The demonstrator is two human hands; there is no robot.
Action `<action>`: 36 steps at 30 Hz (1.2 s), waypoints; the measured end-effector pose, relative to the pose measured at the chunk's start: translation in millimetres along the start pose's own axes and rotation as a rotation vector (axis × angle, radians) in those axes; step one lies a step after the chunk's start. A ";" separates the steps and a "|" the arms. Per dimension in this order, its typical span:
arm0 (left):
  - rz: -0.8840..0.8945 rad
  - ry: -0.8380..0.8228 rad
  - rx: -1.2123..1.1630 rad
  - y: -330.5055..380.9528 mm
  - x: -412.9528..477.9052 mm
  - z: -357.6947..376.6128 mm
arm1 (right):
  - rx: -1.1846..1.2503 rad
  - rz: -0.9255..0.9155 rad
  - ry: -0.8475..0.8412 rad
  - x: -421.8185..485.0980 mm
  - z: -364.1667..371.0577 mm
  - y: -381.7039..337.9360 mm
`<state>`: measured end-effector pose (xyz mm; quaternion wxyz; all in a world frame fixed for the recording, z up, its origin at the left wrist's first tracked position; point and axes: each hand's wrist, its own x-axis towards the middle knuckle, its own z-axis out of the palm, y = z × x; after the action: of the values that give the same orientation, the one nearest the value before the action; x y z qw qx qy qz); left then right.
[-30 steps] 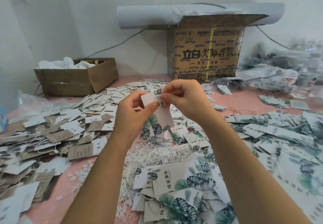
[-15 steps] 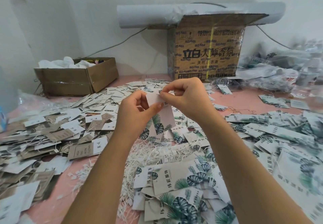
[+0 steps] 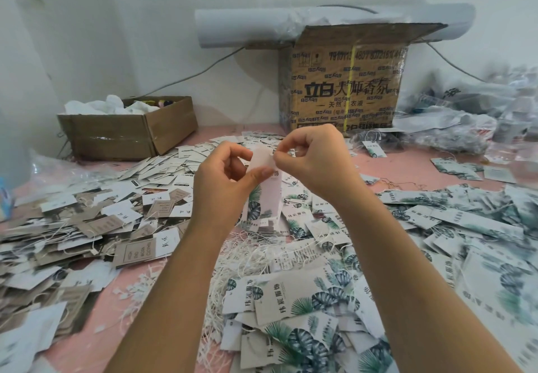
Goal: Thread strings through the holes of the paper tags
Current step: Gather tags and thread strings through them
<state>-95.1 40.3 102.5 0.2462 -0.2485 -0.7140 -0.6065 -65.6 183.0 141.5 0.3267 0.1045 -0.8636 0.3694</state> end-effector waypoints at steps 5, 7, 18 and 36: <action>-0.028 0.020 -0.056 1.6 0.1 -1.6 | 0.019 -0.001 -0.017 -0.5 0.0 0.6; -0.031 0.023 -0.048 1.9 -0.1 -2.2 | 0.045 -0.003 0.015 0.2 0.8 1.7; -0.025 0.093 -0.062 1.6 -2.0 -2.8 | 0.272 0.168 0.080 3.8 -4.6 11.8; -0.055 0.131 -0.116 6.9 -3.8 -1.8 | 0.287 0.076 0.059 2.5 -5.4 7.1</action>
<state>-87.6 39.3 105.4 0.2608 -0.2026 -0.6666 -0.6682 -67.9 192.0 141.8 0.3195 0.1064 -0.7954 0.5040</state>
